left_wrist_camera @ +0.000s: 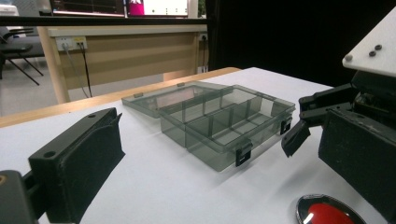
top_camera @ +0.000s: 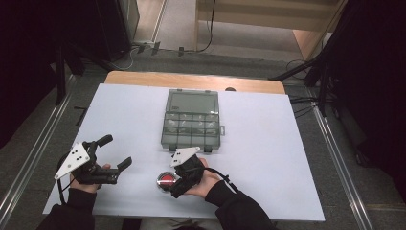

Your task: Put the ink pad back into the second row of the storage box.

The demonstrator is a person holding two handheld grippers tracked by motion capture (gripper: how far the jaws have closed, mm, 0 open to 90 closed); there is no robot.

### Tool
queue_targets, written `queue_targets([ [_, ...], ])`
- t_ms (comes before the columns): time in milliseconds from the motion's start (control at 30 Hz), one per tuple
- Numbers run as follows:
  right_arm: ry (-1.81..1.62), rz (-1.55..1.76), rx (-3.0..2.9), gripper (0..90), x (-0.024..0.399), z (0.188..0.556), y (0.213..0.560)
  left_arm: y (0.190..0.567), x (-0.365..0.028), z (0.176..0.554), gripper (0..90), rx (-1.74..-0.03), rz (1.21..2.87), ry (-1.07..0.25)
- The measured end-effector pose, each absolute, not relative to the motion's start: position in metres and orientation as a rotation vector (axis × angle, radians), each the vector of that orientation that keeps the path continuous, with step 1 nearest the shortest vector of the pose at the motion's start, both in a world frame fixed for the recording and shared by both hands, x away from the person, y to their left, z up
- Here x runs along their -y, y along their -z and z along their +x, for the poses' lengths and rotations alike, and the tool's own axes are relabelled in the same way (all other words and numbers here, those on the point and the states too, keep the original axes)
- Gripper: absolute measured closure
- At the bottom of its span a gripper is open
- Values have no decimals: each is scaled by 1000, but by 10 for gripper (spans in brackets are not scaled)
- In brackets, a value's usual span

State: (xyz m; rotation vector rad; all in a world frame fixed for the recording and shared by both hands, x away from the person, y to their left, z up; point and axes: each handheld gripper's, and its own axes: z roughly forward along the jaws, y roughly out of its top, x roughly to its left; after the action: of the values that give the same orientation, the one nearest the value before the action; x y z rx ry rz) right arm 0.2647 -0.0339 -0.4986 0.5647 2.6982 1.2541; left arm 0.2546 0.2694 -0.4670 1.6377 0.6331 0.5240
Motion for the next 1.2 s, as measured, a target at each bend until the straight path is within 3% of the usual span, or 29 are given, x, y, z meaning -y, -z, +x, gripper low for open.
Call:
queue_targets([
  [467,-1152,458,-2787,72,20,262,509,467,-270,255,0,-639,1625,-506],
  [600,-1120,439,-2802,143,18,261,511,467,-270,255,0,-644,1618,-504],
  [733,-1078,448,-2813,157,17,261,514,467,-270,255,0,-642,1619,-501],
  [933,-1053,458,-2820,306,18,260,513,467,-270,255,0,-642,1621,-503],
  [1200,-1062,509,-2822,310,20,263,512,467,-271,255,0,-641,1623,-506],
])
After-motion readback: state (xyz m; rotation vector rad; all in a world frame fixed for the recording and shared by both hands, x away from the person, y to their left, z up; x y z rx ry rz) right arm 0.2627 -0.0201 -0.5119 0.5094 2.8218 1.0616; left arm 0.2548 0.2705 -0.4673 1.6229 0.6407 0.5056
